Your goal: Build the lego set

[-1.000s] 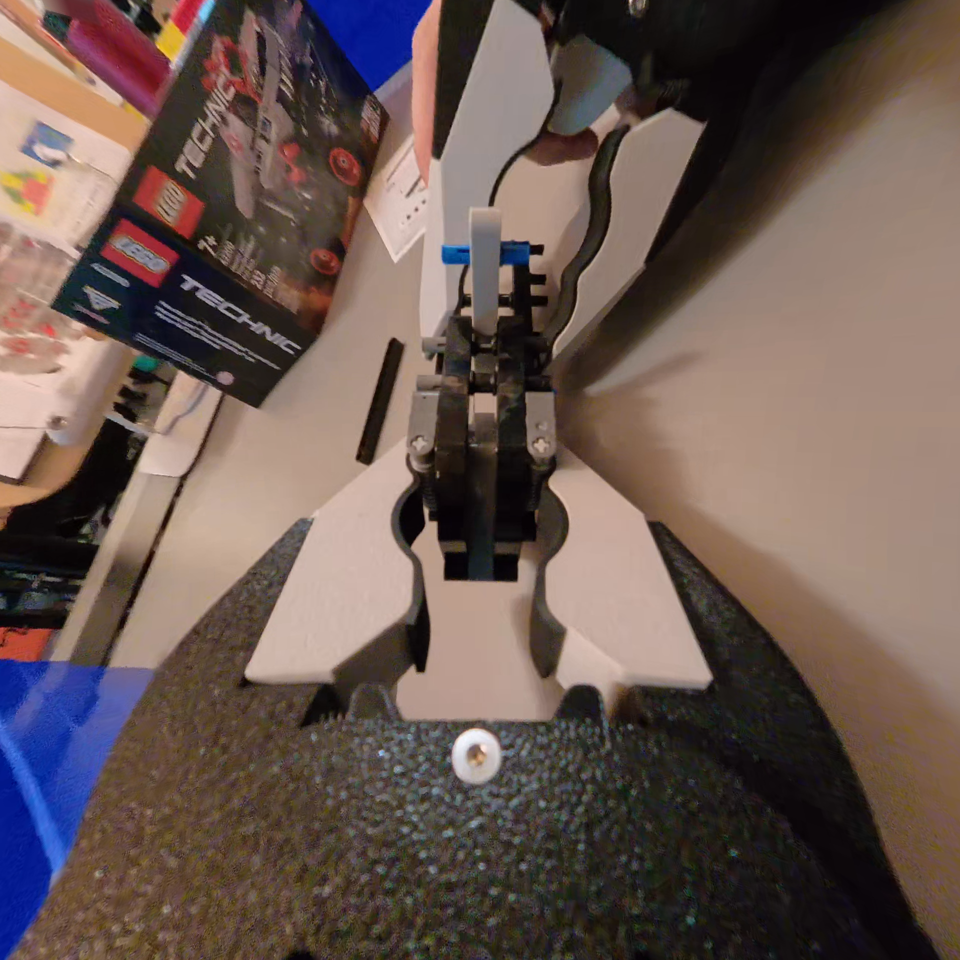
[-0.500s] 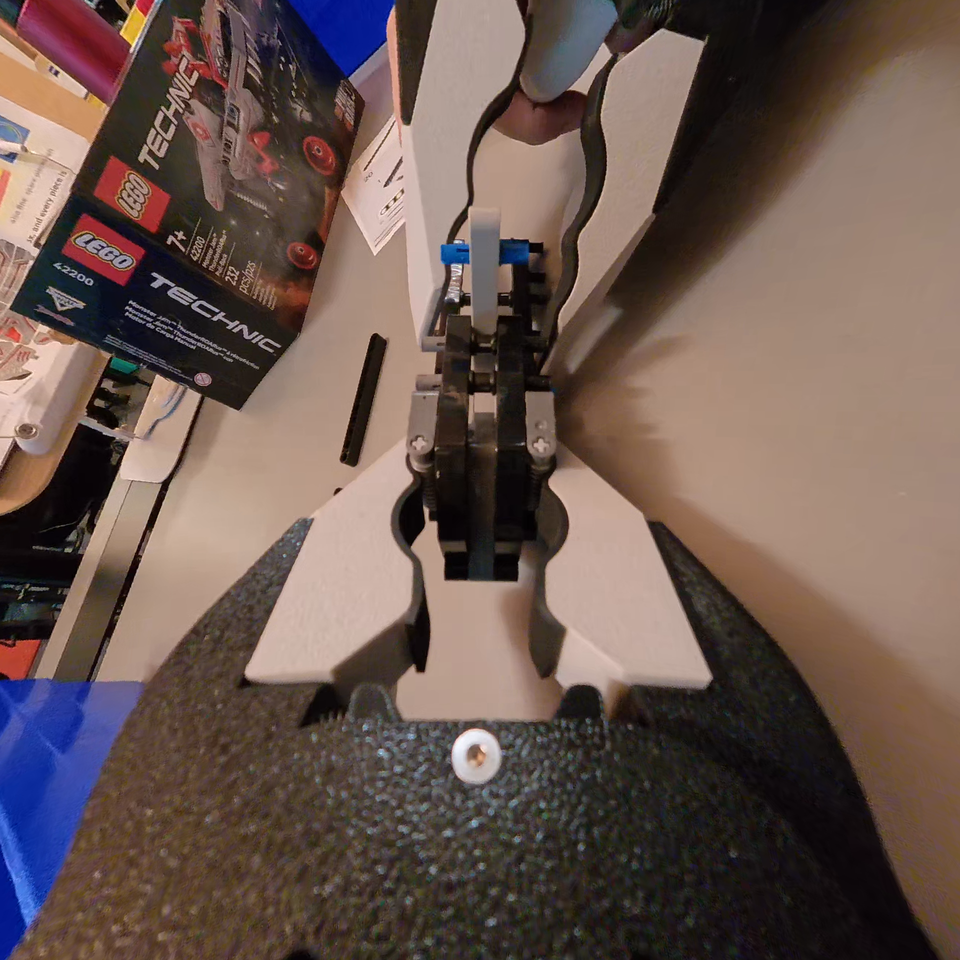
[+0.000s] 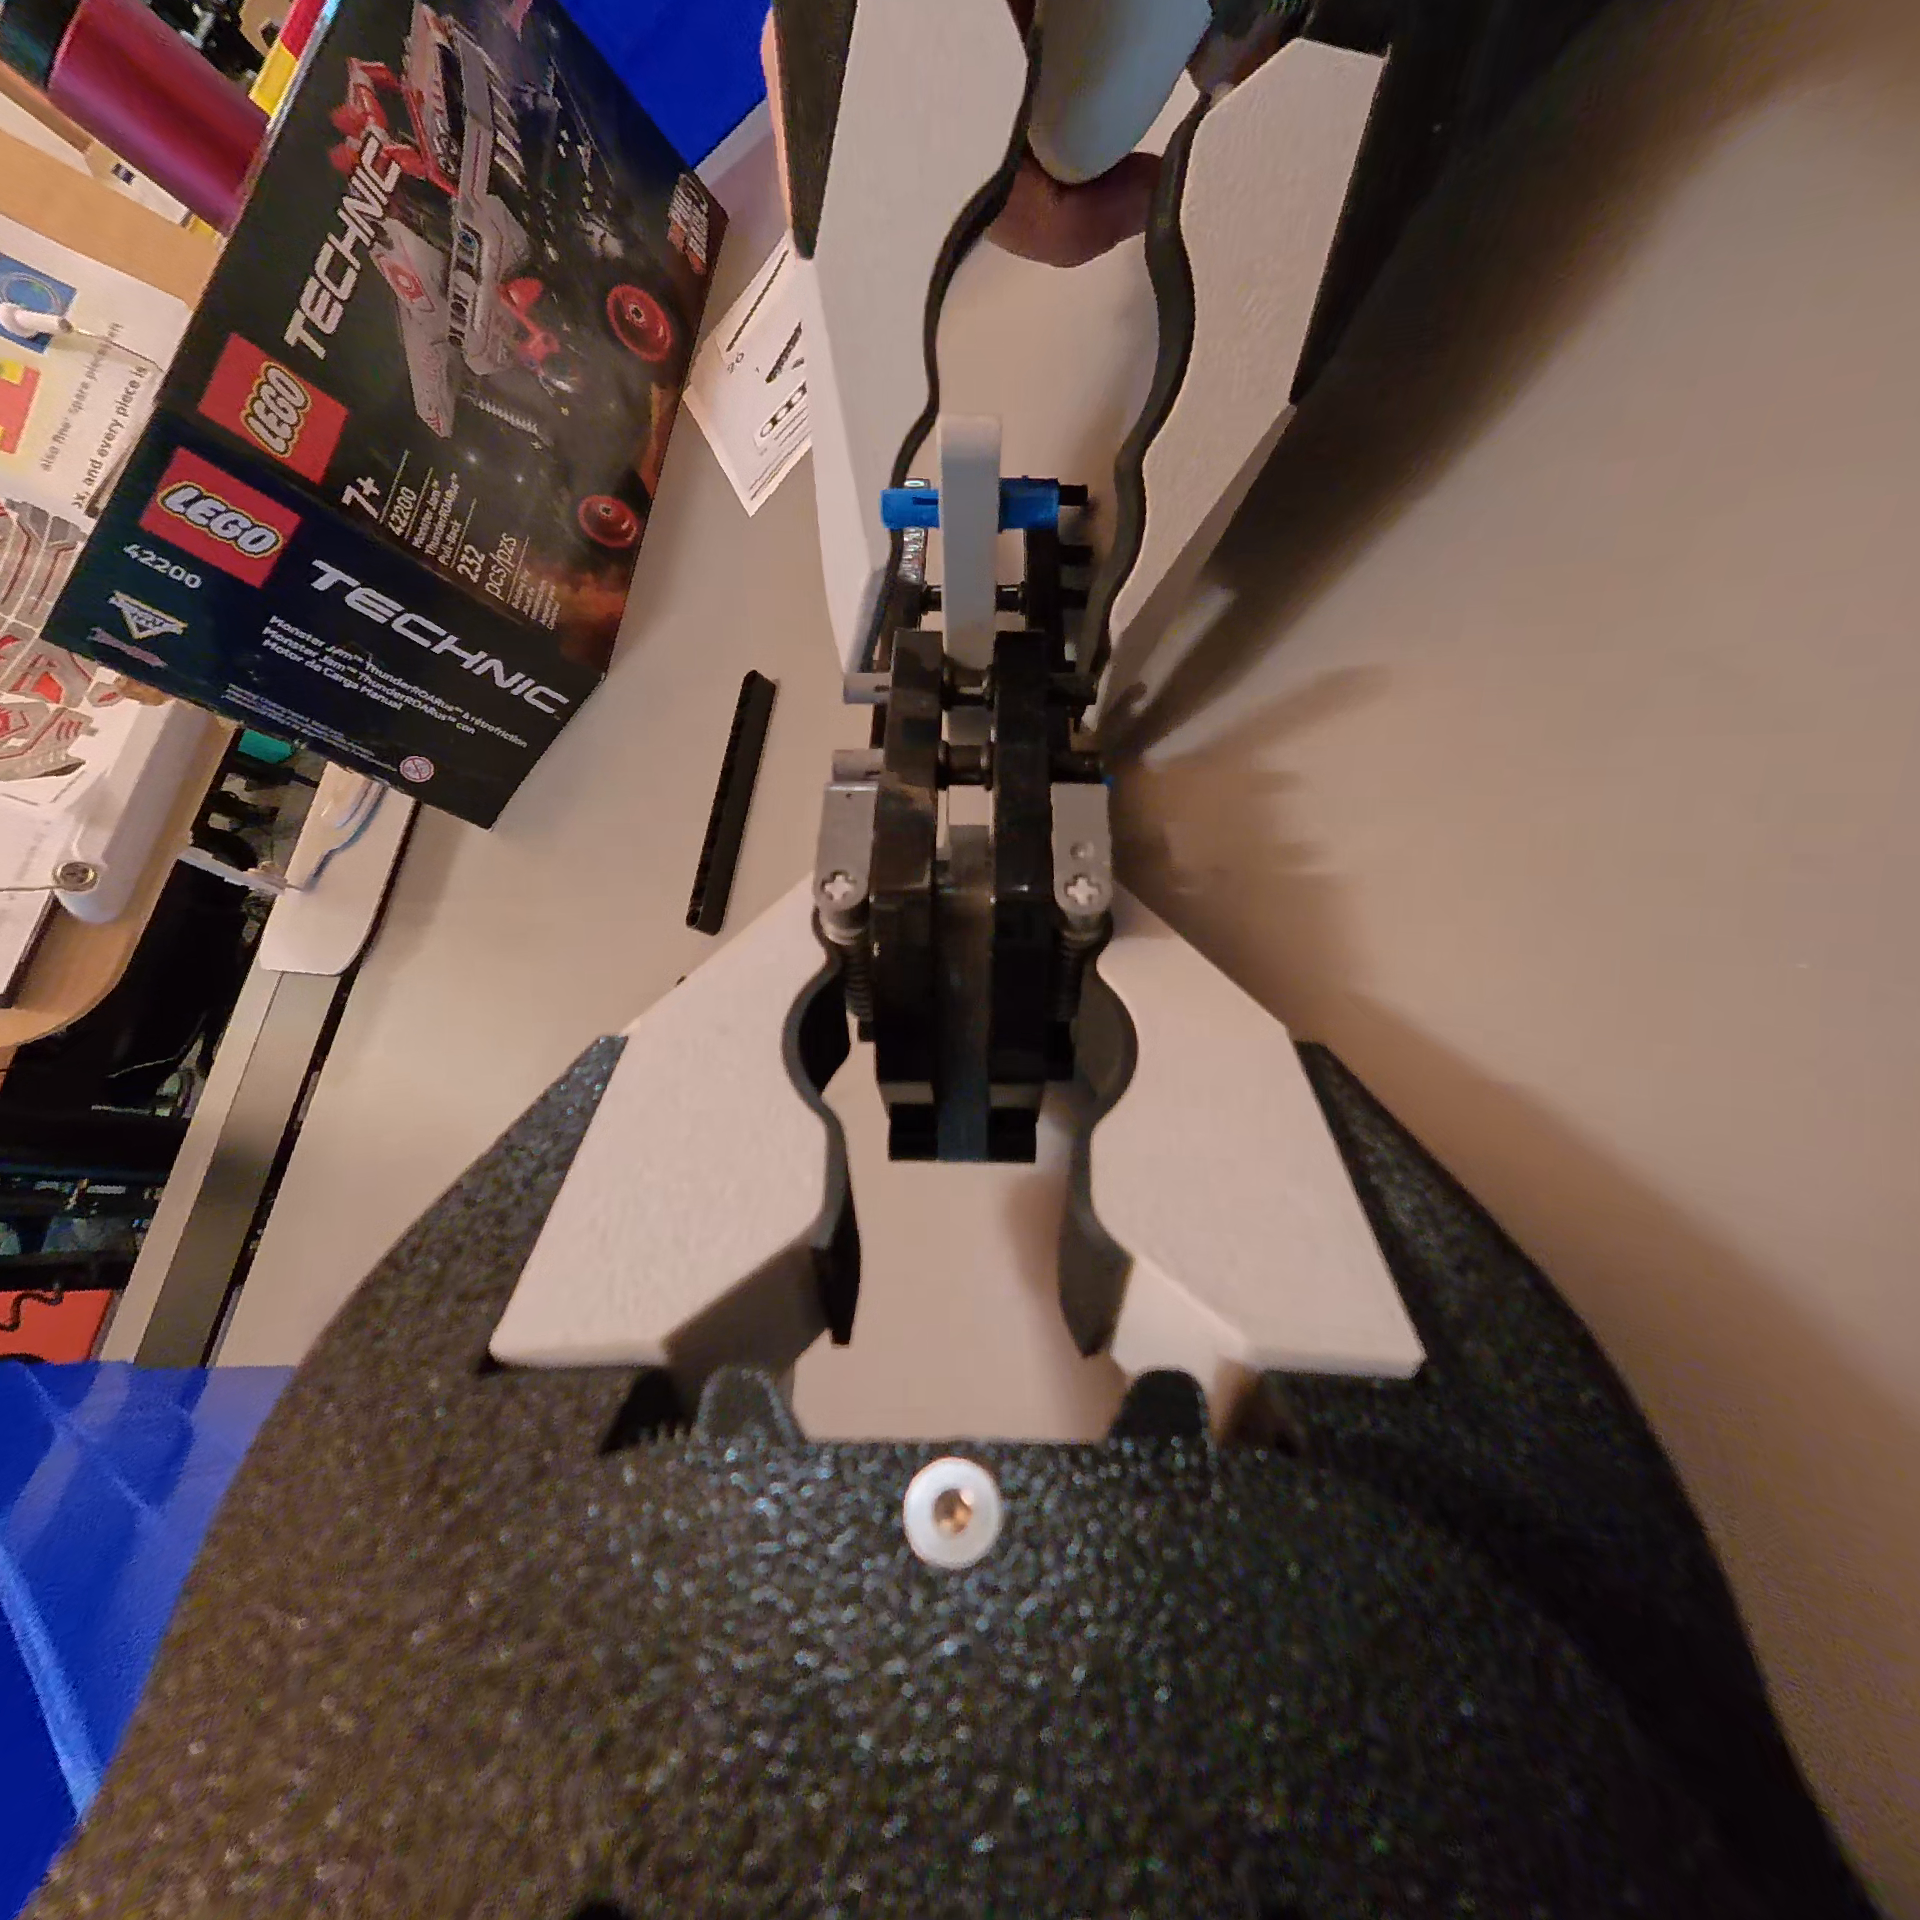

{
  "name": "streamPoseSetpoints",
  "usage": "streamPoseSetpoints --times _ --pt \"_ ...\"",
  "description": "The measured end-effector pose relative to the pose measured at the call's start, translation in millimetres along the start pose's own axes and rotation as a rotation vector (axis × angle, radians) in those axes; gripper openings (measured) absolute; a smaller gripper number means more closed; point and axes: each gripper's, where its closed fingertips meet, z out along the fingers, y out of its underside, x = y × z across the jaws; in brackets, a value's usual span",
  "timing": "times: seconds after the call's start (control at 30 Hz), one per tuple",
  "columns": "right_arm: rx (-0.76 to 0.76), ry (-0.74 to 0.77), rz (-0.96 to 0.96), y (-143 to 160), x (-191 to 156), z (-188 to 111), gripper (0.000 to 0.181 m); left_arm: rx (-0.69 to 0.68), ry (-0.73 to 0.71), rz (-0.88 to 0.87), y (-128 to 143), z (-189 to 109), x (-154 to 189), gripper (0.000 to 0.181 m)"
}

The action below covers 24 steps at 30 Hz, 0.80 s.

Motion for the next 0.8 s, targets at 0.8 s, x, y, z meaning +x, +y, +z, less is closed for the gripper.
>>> streamPoseSetpoints --times 0.8 --pt "-0.006 0.024 -0.068 -2.6 1.0 1.9 0.039 -0.014 -0.029 0.073 -2.1 -1.7 -0.3 0.039"
